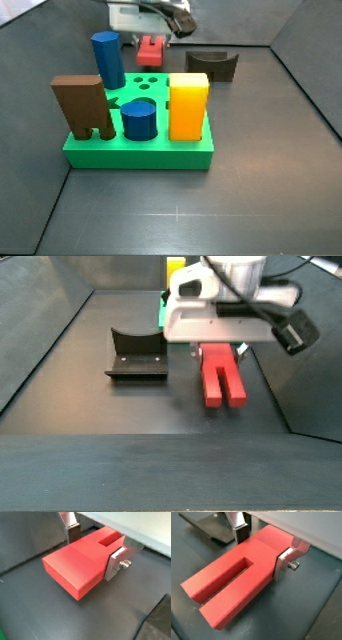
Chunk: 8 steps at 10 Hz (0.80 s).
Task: Pick up the double-square object. Move up. Rotate the double-square object. Place the double-square object on the fixture. Regrasp the double-square object. Move to above the board. Insert the double-square object.
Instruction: Move up, then place the double-square object on the fixture.
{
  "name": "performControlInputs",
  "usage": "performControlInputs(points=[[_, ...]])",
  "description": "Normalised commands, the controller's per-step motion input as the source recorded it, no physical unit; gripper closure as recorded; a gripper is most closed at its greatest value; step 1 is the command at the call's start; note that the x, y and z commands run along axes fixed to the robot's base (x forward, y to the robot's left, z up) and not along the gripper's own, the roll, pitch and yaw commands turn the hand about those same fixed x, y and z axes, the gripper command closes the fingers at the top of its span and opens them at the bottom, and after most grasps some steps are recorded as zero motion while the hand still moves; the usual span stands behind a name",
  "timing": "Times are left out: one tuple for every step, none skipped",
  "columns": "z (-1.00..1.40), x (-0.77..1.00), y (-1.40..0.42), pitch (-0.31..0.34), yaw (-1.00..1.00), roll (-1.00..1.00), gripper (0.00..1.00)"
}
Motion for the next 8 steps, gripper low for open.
performControlInputs(points=[[0.29,-0.02,0.01,0.053,-0.02,0.06,1.0],[1.0,0.0,0.0,0.0,0.0,0.0,1.0],[1.0,0.0,0.0,0.005,0.0,0.02,1.0],[1.0,0.0,0.0,0.012,0.0,0.03,1.0],[1.0,-0.01,0.0,0.024,-0.01,0.05,1.0],[1.0,-0.02,0.0,0.032,-0.01,0.06,1.0],[1.0,-0.02,0.0,0.04,0.0,0.08,1.0],[1.0,-0.02,0.0,0.044,0.0,0.09,1.0]])
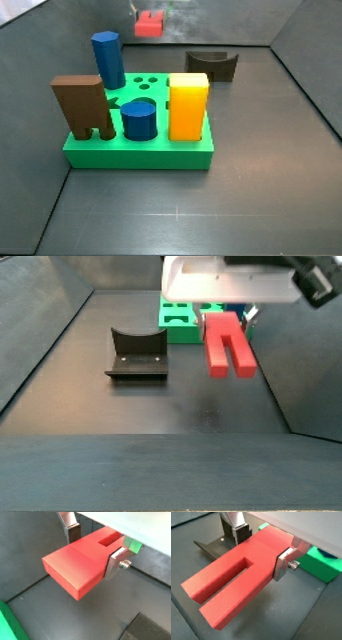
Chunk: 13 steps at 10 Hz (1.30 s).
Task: Pick up the double-square object. Move up. Rotate the double-square object. Place the double-square object on the fixture. Regrasp the double-square object. Move to above the board. Insert the double-square object.
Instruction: Place the double-square object on the fixture.
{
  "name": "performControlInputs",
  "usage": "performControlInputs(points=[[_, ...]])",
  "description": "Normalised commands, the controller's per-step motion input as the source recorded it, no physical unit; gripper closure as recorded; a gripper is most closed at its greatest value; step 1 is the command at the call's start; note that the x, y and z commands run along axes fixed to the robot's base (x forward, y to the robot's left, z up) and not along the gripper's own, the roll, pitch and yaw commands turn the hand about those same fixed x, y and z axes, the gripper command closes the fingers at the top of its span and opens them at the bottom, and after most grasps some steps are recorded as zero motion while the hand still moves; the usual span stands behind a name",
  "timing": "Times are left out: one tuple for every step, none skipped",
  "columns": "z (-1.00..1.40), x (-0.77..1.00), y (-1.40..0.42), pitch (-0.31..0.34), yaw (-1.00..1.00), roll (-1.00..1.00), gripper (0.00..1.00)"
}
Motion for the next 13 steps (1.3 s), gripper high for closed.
performControlInputs(points=[[1.0,-0.03,0.0,0.052,0.01,0.1,1.0],[0.94,-0.03,0.0,0.058,0.01,0.1,1.0],[0.75,-0.02,0.0,0.061,0.02,0.1,1.0],[0.61,-0.01,0.0,0.068,0.02,0.1,1.0],[0.42,-0.01,0.0,0.081,0.03,0.11,1.0],[0.33,0.0,0.0,0.084,0.03,0.11,1.0],[0.18,0.0,0.0,0.087,0.03,0.1,1.0],[0.0,1.0,-0.37,0.06,0.01,-0.21,1.0],[-0.01,1.0,-0.36,0.072,0.01,-0.21,1.0],[-0.01,1.0,-0.34,0.078,0.01,-0.2,1.0],[-0.01,1.0,-0.3,0.086,0.01,-0.18,1.0],[-0.01,1.0,-0.28,0.099,0.01,-0.15,1.0],[-0.01,1.0,-0.25,0.111,0.0,-0.12,1.0]])
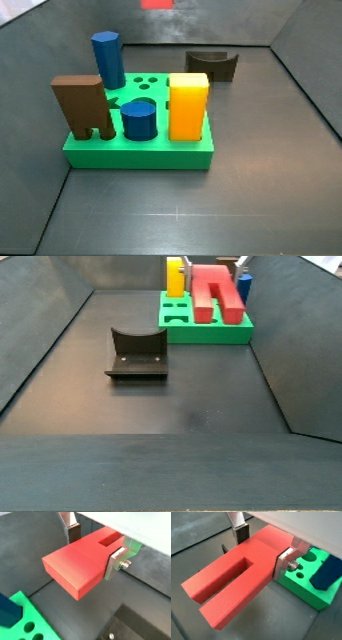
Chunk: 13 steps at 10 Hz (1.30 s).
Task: Pick up the double-square object. Move up. Rotate the double-square object. Place the double-square object on the fixture. Regrasp the double-square object. Move to above the board. Insert the double-square object.
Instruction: Place the double-square object on the fixture.
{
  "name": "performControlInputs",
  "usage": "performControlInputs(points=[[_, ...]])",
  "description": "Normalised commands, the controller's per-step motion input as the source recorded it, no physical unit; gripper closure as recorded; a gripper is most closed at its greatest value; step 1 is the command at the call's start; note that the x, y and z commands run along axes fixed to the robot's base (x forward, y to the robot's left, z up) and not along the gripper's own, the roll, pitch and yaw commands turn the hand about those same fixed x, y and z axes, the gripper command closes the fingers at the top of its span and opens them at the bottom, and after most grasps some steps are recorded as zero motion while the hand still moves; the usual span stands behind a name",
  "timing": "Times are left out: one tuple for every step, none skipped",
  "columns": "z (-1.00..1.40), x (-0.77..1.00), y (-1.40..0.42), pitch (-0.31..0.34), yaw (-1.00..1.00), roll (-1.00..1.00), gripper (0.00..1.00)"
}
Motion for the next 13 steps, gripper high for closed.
performControlInputs(points=[[-0.01,1.0,-0.23,0.123,0.01,-0.1,1.0],[0.0,1.0,-0.21,0.131,0.02,-0.08,1.0],[0.0,1.0,-0.19,0.138,0.02,-0.07,1.0],[0.0,1.0,-0.17,0.145,0.02,-0.07,1.0],[0.0,1.0,-0.16,0.148,0.03,-0.07,1.0],[0.0,1.0,-0.14,0.154,0.02,-0.07,1.0],[0.0,1.0,-0.12,0.154,0.02,-0.08,1.0],[0.0,1.0,-0.11,0.145,0.03,-0.08,1.0],[0.0,1.0,-0.1,0.145,0.02,-0.08,1.0],[0.02,1.0,0.09,-0.072,0.07,-1.0,1.0],[0.02,1.0,0.12,-0.069,0.07,-1.0,1.0],[0.0,1.0,0.12,-0.049,0.05,-1.0,1.0],[0.0,0.91,0.08,-0.027,0.04,-1.0,1.0]])
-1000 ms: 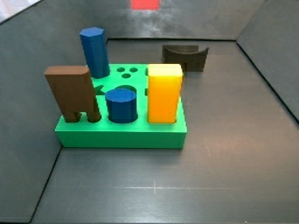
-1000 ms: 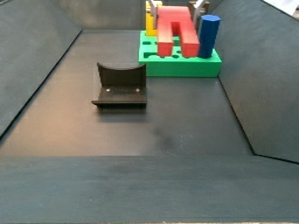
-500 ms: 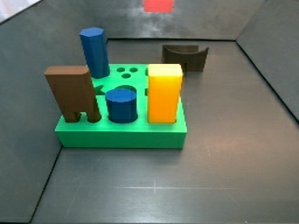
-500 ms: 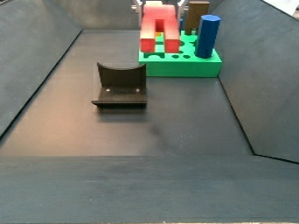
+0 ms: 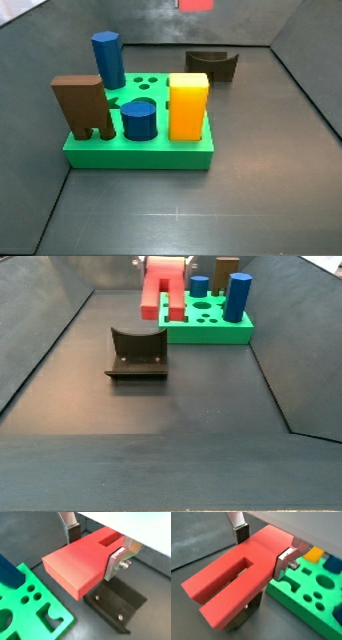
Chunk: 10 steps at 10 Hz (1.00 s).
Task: Pick up the double-square object. Move up. Rotate the double-square object. Place the double-square object on the fixture. Regrasp the double-square object. Move to above the board. Insert the double-square object.
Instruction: Place the double-square object on the fixture.
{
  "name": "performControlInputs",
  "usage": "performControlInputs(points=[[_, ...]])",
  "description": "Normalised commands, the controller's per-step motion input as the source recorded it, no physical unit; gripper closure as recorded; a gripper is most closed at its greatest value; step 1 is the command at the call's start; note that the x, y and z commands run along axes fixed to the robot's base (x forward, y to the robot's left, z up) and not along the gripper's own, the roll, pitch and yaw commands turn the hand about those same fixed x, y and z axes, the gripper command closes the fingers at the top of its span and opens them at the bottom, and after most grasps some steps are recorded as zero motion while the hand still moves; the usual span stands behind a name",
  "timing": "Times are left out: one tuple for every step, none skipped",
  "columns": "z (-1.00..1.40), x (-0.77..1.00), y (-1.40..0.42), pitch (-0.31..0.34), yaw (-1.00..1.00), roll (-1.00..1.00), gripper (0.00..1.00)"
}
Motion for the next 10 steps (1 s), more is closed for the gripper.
performControlInputs(points=[[0.0,0.86,0.07,-0.01,0.04,-1.0,1.0],[-0.01,0.75,0.05,0.031,0.03,-1.0,1.0],[-0.01,0.7,0.05,0.046,0.02,-1.0,1.0],[-0.02,0.61,0.05,0.072,0.0,-1.0,1.0],[-0.02,0.52,0.05,0.099,-0.02,-1.0,1.0],[-0.02,0.45,0.05,0.114,-0.04,-0.95,1.0],[-0.02,0.39,0.05,0.111,-0.06,-0.79,1.0],[-0.02,0.32,0.05,0.106,-0.08,-0.62,1.0],[-0.02,0.24,0.05,0.098,-0.09,-0.41,1.0],[-0.01,0.17,0.04,0.088,-0.1,-0.26,1.0]])
